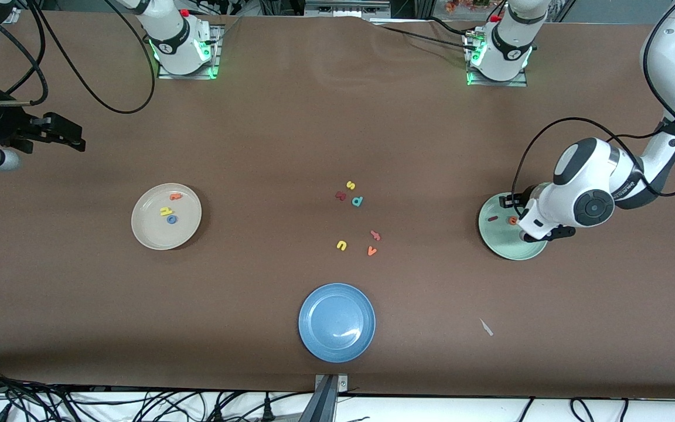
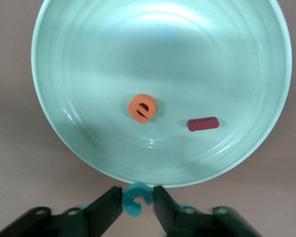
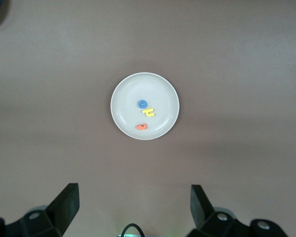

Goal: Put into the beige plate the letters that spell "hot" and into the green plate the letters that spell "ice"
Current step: 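Carry the teal c with the left gripper over the green plate, then open the left gripper to drop the teal c on the green plate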

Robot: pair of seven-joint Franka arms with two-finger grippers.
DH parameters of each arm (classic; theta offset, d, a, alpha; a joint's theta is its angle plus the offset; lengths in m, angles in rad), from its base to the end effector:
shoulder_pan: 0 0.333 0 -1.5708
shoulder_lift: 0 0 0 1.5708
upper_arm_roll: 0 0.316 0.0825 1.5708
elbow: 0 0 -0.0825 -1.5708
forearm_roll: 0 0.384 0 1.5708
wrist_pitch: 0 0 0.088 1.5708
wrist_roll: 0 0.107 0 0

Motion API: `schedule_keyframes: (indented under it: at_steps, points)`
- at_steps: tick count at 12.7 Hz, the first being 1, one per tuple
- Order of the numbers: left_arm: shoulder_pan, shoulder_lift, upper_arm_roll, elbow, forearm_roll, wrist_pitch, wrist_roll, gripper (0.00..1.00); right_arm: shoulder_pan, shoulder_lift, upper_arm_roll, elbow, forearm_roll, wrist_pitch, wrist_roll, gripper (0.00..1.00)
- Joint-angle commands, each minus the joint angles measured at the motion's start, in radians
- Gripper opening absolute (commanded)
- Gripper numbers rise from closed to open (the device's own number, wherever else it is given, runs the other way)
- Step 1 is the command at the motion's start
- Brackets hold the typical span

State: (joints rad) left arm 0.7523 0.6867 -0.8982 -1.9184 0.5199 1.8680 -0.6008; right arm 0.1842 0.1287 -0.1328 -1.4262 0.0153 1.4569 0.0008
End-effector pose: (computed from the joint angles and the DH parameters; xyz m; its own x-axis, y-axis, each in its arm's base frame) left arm 0.5693 -0.0321 0.2184 0.9003 0.1854 -0.3938 0.1563 -0.9821 -0.1050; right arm 0.5807 0.0370 0.6099 0.9940 0.0515 -0.0967 0.0519 -0.9986 0.0018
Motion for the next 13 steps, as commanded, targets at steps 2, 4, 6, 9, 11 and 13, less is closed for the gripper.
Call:
schedule_keyframes:
  at_steps: [2, 4, 6, 9, 11, 13]
  points:
    - [0.007, -0.016, -0.010, 0.031, 0.025, -0.009, 0.021, 1.00, -0.003, 0.006, 0.001, 0.023, -0.011, -0.020, 0.011, 1.00]
    - [0.007, -0.033, -0.022, 0.090, 0.006, -0.044, 0.018, 1.00, -0.003, 0.006, -0.001, 0.023, -0.011, -0.018, 0.011, 1.00]
    - [0.009, -0.035, -0.068, 0.186, -0.014, -0.125, 0.018, 1.00, -0.003, 0.006, -0.001, 0.023, -0.011, -0.020, 0.011, 1.00]
    - [-0.008, -0.035, -0.074, 0.332, -0.072, -0.235, 0.053, 1.00, -0.003, 0.006, -0.001, 0.021, -0.011, -0.020, 0.011, 1.00]
    - [-0.011, -0.035, -0.074, 0.381, -0.072, -0.280, 0.090, 1.00, -0.003, 0.006, -0.001, 0.021, -0.011, -0.020, 0.011, 1.00]
    - [-0.013, -0.035, -0.074, 0.433, -0.072, -0.312, 0.104, 1.00, -0.005, 0.006, -0.001, 0.021, -0.011, -0.020, 0.011, 1.00]
